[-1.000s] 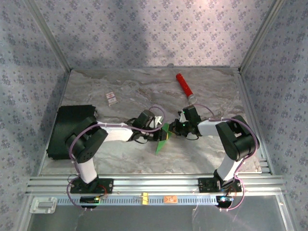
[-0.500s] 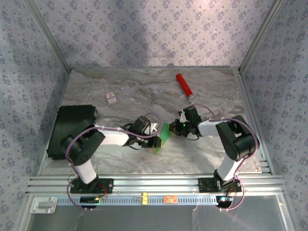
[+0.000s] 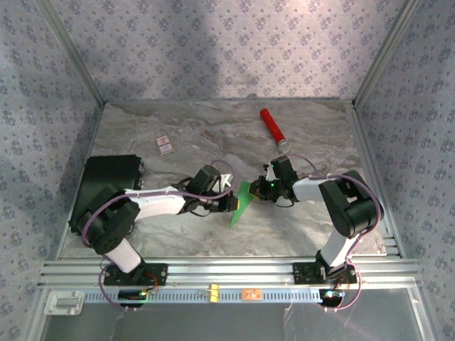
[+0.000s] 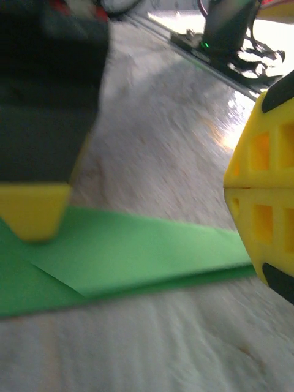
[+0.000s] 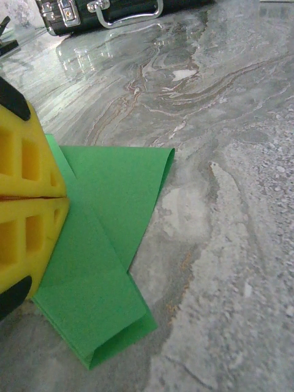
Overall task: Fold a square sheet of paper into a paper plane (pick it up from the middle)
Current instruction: Fold the wing for the fifth time at the center of the table.
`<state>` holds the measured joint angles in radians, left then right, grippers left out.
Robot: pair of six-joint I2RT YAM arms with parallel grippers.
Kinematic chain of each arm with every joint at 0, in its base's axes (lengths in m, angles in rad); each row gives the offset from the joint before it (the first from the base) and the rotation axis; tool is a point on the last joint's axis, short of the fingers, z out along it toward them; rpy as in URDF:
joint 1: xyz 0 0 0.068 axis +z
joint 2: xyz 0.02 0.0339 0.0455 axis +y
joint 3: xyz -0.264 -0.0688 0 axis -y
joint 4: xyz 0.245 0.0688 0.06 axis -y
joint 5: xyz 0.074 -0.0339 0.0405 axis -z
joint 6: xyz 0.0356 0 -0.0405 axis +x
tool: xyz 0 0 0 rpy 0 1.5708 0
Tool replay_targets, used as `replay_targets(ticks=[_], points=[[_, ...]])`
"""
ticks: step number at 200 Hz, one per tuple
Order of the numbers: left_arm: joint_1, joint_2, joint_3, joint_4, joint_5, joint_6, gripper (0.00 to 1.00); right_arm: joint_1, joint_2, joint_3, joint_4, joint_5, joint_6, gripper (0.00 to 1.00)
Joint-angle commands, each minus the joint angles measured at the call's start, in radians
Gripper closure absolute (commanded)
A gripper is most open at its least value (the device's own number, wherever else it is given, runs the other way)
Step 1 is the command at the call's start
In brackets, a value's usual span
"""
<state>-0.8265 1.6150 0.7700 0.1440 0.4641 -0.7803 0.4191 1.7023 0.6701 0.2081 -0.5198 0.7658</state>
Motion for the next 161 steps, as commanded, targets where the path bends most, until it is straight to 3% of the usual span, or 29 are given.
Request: replay_targets(ticks=[1,87,161], points=[[0.003,0.05,0.063,0.063,0.039,-0.035,1.0,-0.017,0.011,-0.036,-0.081,0.087,-0.017,0.91],[-0.007,0.228,0.176,0.032,0.146,-0.002,1.0,-0.017,0.021,-0.044,-0.066,0.091,-0.011,0.91],[-0.034,0.258,0.159,-0.181,0.125,0.141,1.0,-0.021,0.019,-0.059,-0.067,0.095,-0.017,0.91]])
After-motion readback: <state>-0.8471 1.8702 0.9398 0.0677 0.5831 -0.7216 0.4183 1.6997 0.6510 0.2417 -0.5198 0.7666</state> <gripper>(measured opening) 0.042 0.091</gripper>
